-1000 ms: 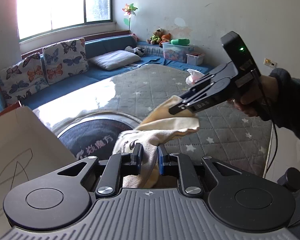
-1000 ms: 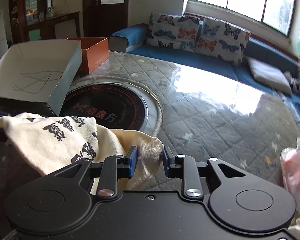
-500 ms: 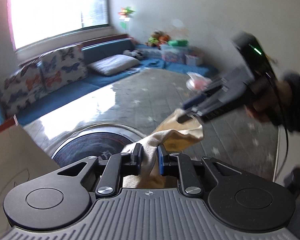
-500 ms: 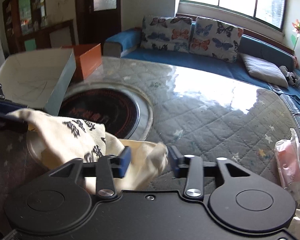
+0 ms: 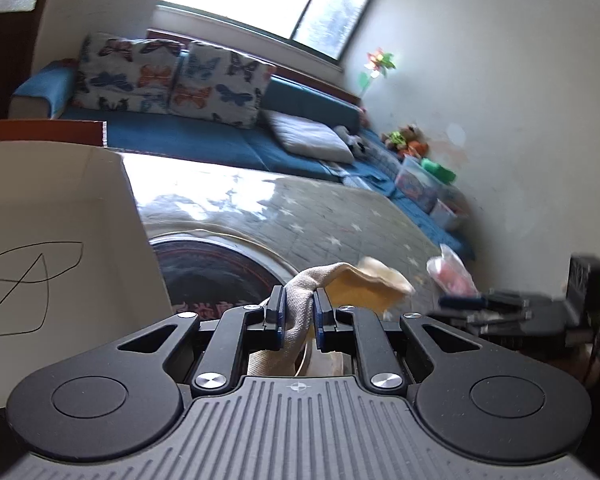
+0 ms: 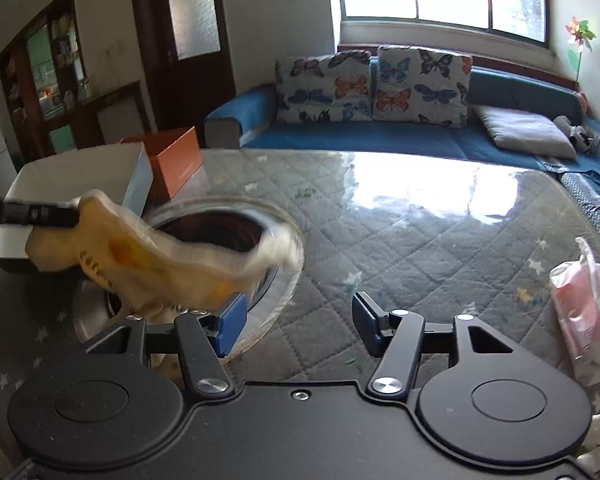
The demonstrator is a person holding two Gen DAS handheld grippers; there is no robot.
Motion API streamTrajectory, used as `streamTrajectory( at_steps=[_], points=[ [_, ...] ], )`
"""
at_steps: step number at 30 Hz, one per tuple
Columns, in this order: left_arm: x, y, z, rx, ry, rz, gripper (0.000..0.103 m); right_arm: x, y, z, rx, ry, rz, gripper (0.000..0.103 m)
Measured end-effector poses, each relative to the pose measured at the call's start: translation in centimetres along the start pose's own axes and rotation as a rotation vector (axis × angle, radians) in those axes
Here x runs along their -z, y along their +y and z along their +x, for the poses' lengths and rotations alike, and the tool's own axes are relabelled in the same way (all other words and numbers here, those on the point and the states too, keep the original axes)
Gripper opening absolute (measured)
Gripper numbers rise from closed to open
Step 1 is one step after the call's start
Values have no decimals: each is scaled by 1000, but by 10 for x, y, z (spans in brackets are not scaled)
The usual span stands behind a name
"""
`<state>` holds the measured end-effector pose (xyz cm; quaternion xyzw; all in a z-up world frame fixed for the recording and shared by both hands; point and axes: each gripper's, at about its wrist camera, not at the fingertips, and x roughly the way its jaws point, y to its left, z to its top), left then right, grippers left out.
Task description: Fold shopping bag
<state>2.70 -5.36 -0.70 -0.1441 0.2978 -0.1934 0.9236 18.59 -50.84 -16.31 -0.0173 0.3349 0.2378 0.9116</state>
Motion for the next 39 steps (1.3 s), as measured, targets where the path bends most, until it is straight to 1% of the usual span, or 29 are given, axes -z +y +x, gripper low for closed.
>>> streamTrajectory(
  at_steps=[2,4,7,9,13,17,20,21,22,23,25,28,30,32,36,39],
  points=[
    [-2,6,-1,-5,-6,-48,14,1,3,4,-6,8,0,62],
    [-10,14,-12,-3,-11,-63,14,2,10,11,-44,33,-6,62],
    [-14,18,-17,9,-9,-83,14,6,32,26,-112,83,-72,62],
    [-14,18,-19,17,-7,-90,14,6,47,35,-149,101,-116,62],
    [-14,17,-22,35,-2,-91,14,3,83,52,-231,114,-194,62],
    [-13,16,-25,51,3,-89,14,-3,105,64,-269,104,-241,62],
    [-8,17,-21,60,5,-90,14,-8,112,73,-280,91,-250,61],
    [-7,17,-22,63,7,-89,14,-8,113,77,-285,92,-248,58],
    [-7,16,-22,66,9,-88,14,-8,114,81,-289,94,-246,52],
    [-6,16,-23,68,10,-86,14,-9,115,85,-291,95,-241,49],
    [-5,16,-24,71,13,-84,14,-9,113,88,-286,94,-231,33],
    [-3,15,-27,72,12,-84,14,-9,111,84,-293,89,-217,31],
    [-2,15,-30,75,9,-88,14,-8,109,78,-278,78,-222,29],
    [-7,17,-24,75,6,-95,14,-6,107,70,-258,69,-232,28],
    [-5,15,-25,81,0,-96,14,-7,97,53,-210,56,-230,27],
    [-3,13,-27,89,1,-91,11,-7,88,43,-167,35,-239,27]
  ],
)
